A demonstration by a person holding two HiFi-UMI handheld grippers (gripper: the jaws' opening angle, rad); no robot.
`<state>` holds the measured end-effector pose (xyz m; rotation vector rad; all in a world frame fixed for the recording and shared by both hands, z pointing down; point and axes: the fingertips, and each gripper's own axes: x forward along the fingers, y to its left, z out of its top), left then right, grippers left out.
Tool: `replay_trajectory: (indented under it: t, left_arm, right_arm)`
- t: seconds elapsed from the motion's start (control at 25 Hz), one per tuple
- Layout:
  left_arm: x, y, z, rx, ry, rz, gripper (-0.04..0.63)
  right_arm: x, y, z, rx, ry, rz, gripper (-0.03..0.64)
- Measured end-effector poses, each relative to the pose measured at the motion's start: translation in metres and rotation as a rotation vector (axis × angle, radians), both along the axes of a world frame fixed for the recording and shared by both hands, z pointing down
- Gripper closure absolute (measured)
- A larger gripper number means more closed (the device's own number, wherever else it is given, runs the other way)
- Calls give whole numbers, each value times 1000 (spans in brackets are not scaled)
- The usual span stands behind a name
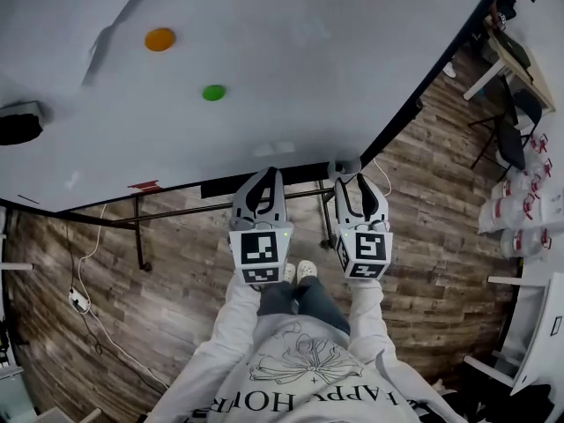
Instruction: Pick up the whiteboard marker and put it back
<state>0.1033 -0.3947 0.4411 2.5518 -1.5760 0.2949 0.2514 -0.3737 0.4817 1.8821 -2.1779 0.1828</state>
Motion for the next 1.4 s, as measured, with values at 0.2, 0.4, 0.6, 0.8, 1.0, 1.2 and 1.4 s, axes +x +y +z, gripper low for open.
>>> replay_trajectory:
  t: [0.2,0.4,0.6,0.8,1.0,1.2,1.4]
  left_arm:
    - [9,-8,16,-31,-9,-14,588]
    - [10,-14,29,-56,-18,-45,588]
    - [10,-18,35,-67,-26,-68,588]
    - [6,-18,38,-76,-28,-84,588]
    - [0,-17,41,-84,-28,-103,588]
    - [-5,-17,38,-76,-22,-109,588]
    - [-11,-16,32,-66,-15,-118,588]
  right_arm:
    - [7,-20,24,-35,54,-14,463]
    - [9,-36,44,-67,65,-38,465]
    - [7,-46,58,-92,84,-69,474]
    - [2,-50,70,-127,96,-85,491]
    - [0,-53,71,-124,107,-83,517]
    - [7,-54,71,-120,117,-54,526]
    - [14,-55,57,-86,79,-30,551]
